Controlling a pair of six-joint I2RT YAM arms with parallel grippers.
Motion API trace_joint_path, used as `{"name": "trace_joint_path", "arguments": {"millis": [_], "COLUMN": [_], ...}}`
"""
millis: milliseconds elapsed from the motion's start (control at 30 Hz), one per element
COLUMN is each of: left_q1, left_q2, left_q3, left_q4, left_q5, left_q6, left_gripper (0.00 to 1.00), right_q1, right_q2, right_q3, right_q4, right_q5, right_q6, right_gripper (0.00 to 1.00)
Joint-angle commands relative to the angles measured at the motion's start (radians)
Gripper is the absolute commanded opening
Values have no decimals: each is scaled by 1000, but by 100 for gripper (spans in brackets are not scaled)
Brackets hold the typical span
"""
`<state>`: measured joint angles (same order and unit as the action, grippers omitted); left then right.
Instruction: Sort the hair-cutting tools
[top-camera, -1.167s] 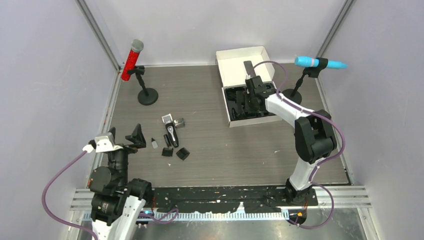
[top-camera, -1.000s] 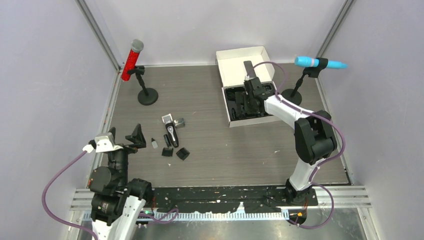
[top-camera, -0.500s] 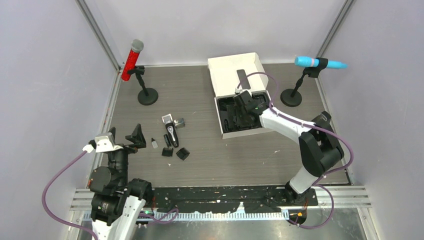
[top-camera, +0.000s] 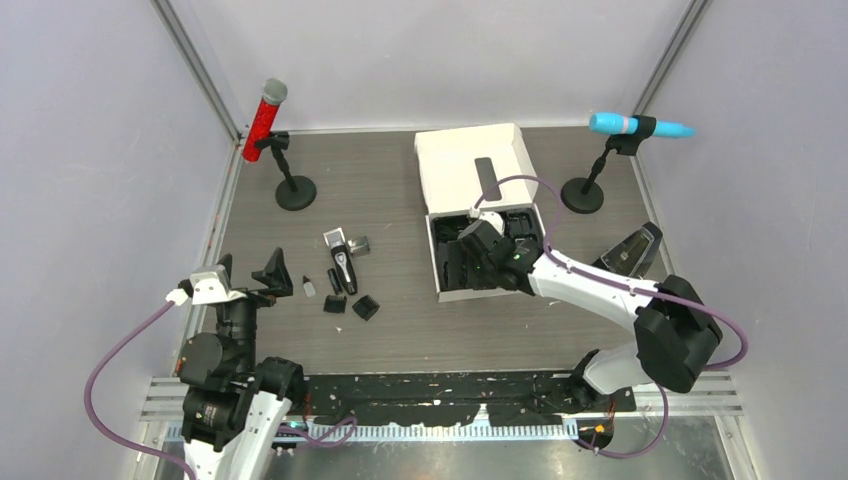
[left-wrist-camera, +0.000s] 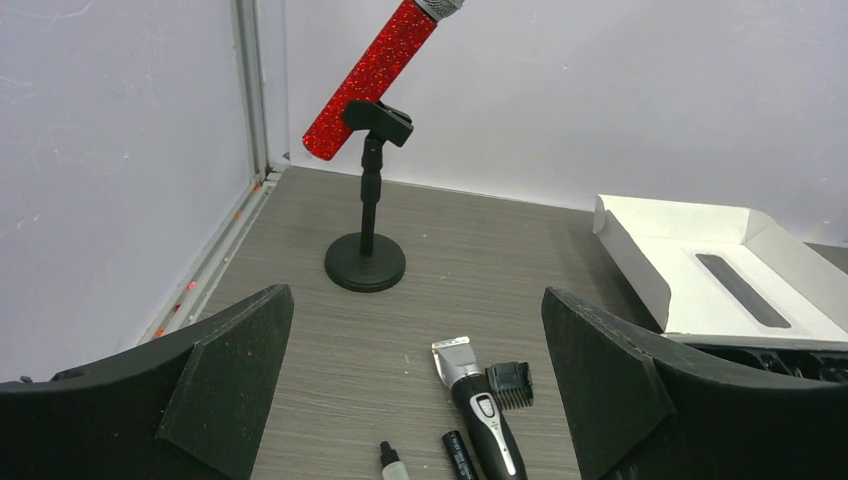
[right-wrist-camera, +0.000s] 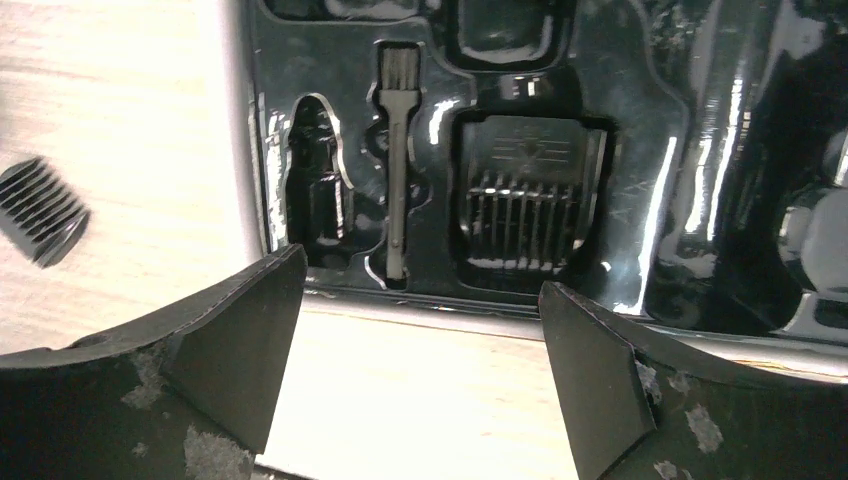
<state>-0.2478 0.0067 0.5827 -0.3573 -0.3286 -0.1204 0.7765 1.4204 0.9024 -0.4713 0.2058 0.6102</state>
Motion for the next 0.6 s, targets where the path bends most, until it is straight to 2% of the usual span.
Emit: {"name": "trace_joint_path", "arguments": {"millis": [0, 300, 467, 567], "left_q1": [-2, -2, -2, -4], "left_q2": [-97, -105, -104, -92], "left_q3": [-3, -4, -2, 0], "left_q4": [17, 13, 5, 2], "left_q5": [19, 24, 25, 31], "left_q6": [13, 11, 9, 6], "left_gripper": [100, 100, 100, 100], "right_q1": [67, 180, 188, 188], "right_q2": [-44, -60, -166, -249], "right_q3": [-25, 2, 37, 70], "right_q4": [-44, -71, -67, -69], "right_q5": [-11, 4, 126, 249], "right_q6": [130, 173, 113, 84], "right_gripper": [95, 95, 95, 95]}}
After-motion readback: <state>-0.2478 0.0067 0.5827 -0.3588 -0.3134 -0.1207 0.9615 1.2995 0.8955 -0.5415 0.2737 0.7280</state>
